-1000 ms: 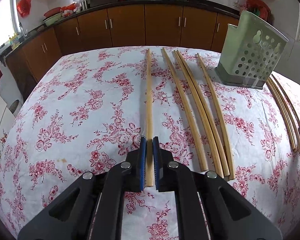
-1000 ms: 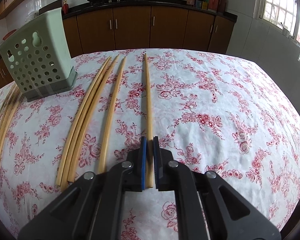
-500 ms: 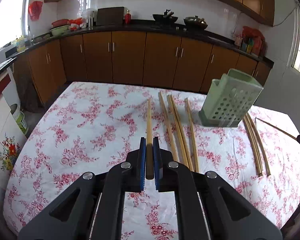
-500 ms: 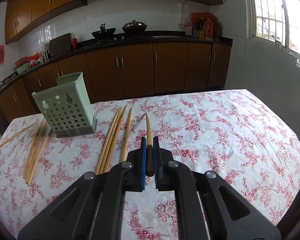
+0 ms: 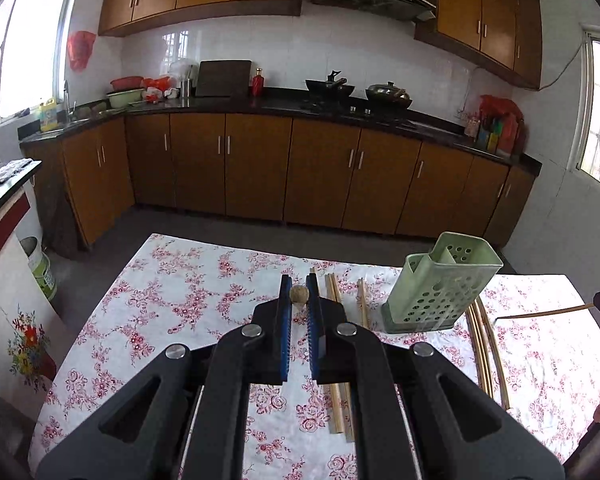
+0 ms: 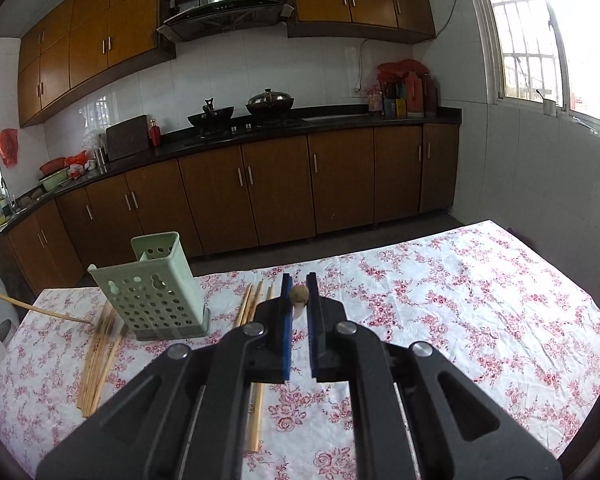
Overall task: Organize utensils
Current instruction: 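Lift both held chopsticks and lower them into the green holder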
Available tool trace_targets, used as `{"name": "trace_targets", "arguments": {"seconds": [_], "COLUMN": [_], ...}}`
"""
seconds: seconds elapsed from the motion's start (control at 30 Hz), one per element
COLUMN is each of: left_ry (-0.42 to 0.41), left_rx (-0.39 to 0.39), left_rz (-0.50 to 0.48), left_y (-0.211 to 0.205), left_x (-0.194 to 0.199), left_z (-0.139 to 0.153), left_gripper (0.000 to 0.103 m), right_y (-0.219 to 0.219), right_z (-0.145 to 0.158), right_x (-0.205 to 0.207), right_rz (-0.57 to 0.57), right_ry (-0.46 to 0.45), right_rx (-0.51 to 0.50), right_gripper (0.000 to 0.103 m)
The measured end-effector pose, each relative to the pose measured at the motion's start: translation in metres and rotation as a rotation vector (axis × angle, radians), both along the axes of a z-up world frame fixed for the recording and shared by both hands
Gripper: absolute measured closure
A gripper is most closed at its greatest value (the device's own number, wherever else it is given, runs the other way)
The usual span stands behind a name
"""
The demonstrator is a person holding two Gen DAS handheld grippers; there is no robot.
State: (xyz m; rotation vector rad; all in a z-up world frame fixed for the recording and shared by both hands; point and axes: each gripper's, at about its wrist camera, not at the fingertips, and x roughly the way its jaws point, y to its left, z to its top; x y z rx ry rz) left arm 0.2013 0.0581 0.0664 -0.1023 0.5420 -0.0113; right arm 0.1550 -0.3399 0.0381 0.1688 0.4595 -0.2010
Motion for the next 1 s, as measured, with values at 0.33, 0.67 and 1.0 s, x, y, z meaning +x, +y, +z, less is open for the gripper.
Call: {"name": "trace_targets", "arguments": {"seconds": [0.33, 0.67, 1.0], "left_ry": [-0.045, -0.18, -0.184], "left_rx": [0.002, -0.065, -0.081], "left_rz": [0.001, -0.095, -0.183], "left_y": [0.002, -0.027, -0.075], "left_x": [0.014, 0.021, 0.038], "left_z": [0.033, 0.114, 0.123], "left_gripper": [0.096, 0.096, 0.096], "right_y": [0.003, 0.011, 0.042], "right_z": [0.038, 0.13, 0.15], "right_x": [0.018, 0.03, 0.072], "right_rz": [0.029, 0.129, 0.139], "right_ry": [-0.055, -0.265, -0.355], "right_rx": [0.009, 0.147, 0.112], "right_gripper": [0.096, 0.096, 0.096]}}
